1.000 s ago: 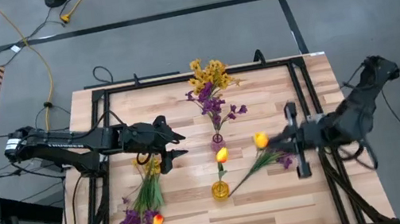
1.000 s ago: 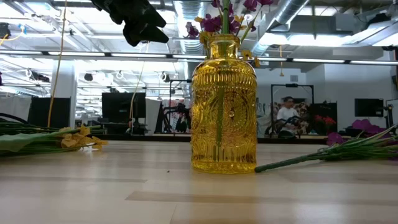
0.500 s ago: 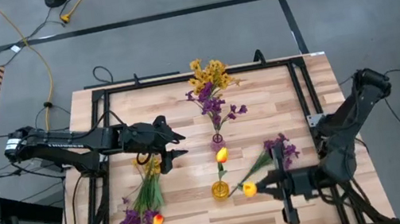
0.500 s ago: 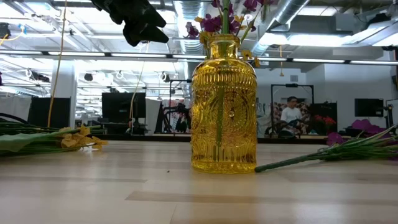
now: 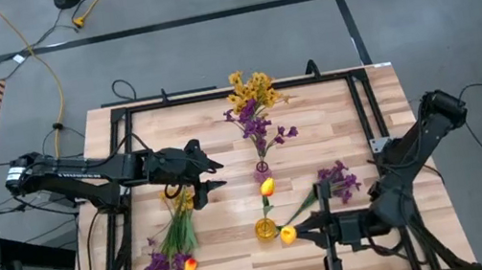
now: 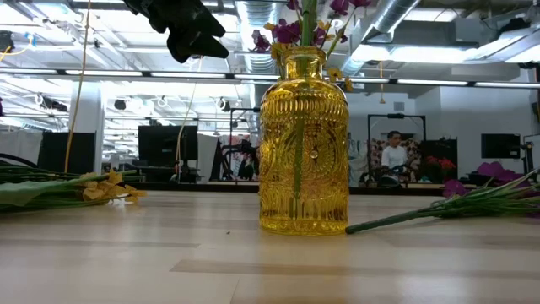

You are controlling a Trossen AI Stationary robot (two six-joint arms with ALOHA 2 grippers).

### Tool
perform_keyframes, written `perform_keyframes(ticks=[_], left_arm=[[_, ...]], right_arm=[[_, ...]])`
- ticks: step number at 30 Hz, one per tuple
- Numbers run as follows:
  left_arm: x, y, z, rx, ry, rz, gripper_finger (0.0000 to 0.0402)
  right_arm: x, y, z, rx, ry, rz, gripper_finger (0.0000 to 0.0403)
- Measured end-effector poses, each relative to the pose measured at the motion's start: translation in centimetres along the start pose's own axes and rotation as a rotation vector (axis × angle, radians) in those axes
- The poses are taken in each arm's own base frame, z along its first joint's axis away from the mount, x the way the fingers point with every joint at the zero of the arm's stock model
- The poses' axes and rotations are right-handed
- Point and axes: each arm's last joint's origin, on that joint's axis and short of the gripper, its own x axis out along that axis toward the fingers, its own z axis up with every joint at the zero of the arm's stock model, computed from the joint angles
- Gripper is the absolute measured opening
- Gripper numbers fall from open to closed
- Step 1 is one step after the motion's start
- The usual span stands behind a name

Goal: Sort flowers into vase by color
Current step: Put the right yellow tulip into the yellow vase

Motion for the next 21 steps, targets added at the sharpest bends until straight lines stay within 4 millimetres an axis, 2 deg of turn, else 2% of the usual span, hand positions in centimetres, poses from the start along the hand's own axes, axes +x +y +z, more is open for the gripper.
perform_keyframes(ticks=[21], left_arm=[[0.0, 0.0, 0.0, 0.000, 0.000, 0.000, 0.0219]], right_arm=[[0.4, -0.4, -1.6, 0.039, 0.039, -0.012, 0.0019]])
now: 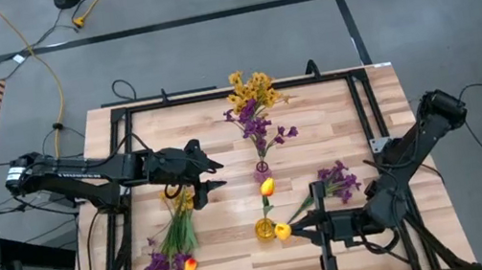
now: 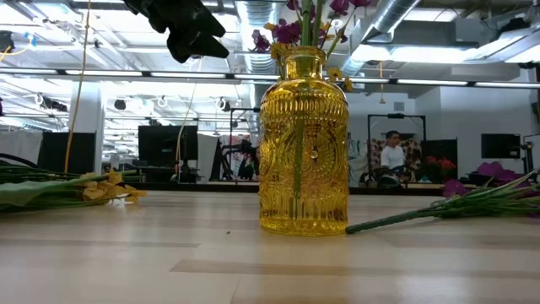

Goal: Sort flowers into vase by color
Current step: Put the right yellow tulip into the yellow vase

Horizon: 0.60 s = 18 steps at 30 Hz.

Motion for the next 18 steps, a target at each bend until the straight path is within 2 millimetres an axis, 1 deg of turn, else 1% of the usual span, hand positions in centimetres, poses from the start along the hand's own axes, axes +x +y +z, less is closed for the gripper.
perform_keyframes(ticks=[5, 14, 18], left_arm=[[0.0, 0.0, 0.0, 0.000, 0.000, 0.000, 0.0219], [0.0, 0.0, 0.0, 0.000, -0.002, 0.000, 0.0219], [0.0, 0.0, 0.0, 0.000, -0.003, -0.001, 0.0219]], right_arm=[[0.3, -0.3, -0.4, -0.022, 0.024, -0.007, 0.0019], [1.1, -1.1, -1.4, 0.018, 0.088, -0.025, 0.0028], [1.3, -1.3, -1.7, 0.004, 0.106, -0.032, 0.0029]])
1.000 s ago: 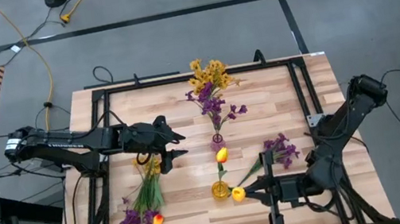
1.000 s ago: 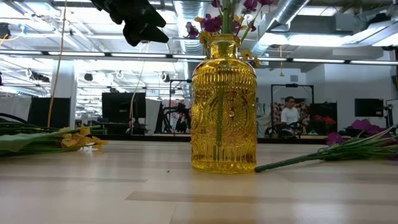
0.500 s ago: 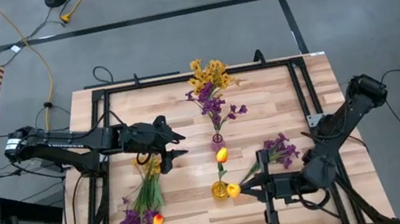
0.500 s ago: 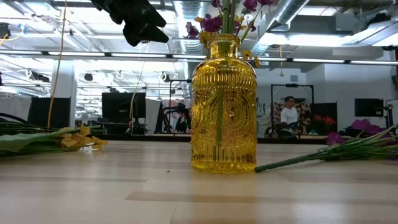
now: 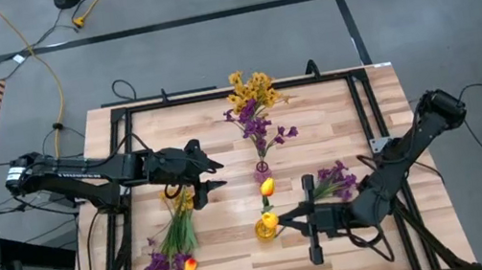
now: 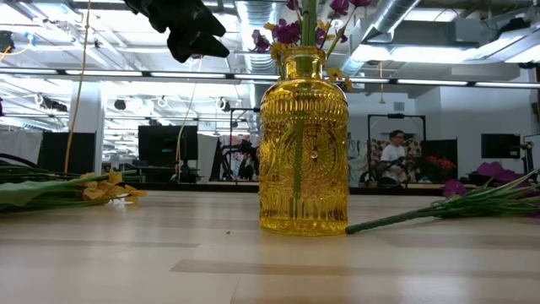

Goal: Sort flowers into vase by color
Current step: Put the right yellow tulip into the yellow vase

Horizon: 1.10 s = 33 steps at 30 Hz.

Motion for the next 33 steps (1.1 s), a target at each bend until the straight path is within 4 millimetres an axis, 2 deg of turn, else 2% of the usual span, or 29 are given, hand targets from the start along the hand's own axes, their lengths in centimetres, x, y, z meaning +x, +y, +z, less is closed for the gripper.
perform_keyframes(ticks=[12, 23, 33], left_arm=[[0.00, 0.00, 0.00, 0.000, 0.000, 0.000, 0.0219], [0.00, 0.00, 0.00, 0.000, 0.000, 0.000, 0.0219], [0.00, 0.00, 0.01, 0.000, 0.000, 0.000, 0.0219]], right_arm=[[0.16, -0.18, -0.07, -0.006, 0.004, -0.007, 0.0034], [0.16, -0.18, -0.06, -0.006, 0.004, -0.007, 0.0086], [0.12, -0.21, -0.01, -0.005, 0.003, -0.007, 0.0094]])
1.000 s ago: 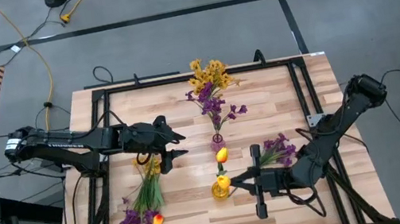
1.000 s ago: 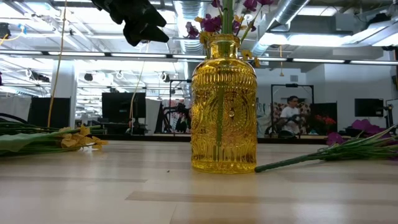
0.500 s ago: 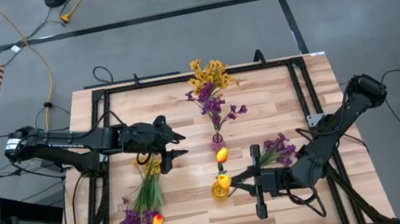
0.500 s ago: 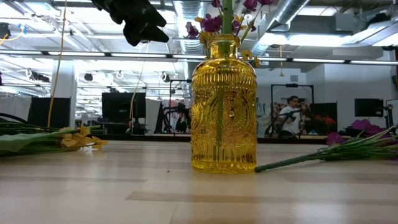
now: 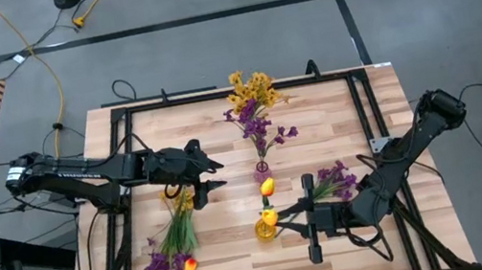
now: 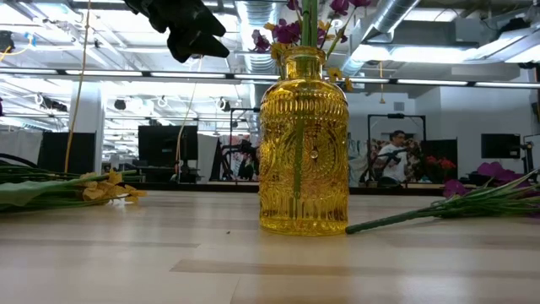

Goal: Sort flowers into vase by color
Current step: Put the right yellow tulip into the yellow vase

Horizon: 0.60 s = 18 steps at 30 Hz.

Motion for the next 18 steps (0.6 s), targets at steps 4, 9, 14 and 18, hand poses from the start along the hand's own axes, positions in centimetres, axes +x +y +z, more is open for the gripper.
perform_keyframes(ticks=[4, 9, 14, 18], left_arm=[[0.00, -0.01, 0.00, 0.000, 0.000, -0.001, 0.0219], [0.00, 0.00, 0.00, 0.000, 0.000, 0.000, 0.0219], [0.00, 0.00, 0.00, 0.000, 0.000, 0.000, 0.0219], [0.00, -0.01, 0.00, 0.000, 0.000, -0.001, 0.0219]], right_arm=[[-0.02, 0.02, 0.02, 0.000, 0.000, 0.001, 0.0094], [-0.02, 0.03, -0.08, -0.008, 0.009, 0.002, 0.0094], [-0.03, 0.08, -0.46, -0.013, 0.041, 0.003, 0.0101], [-0.03, 0.08, -0.65, 0.014, 0.057, 0.001, 0.0141]])
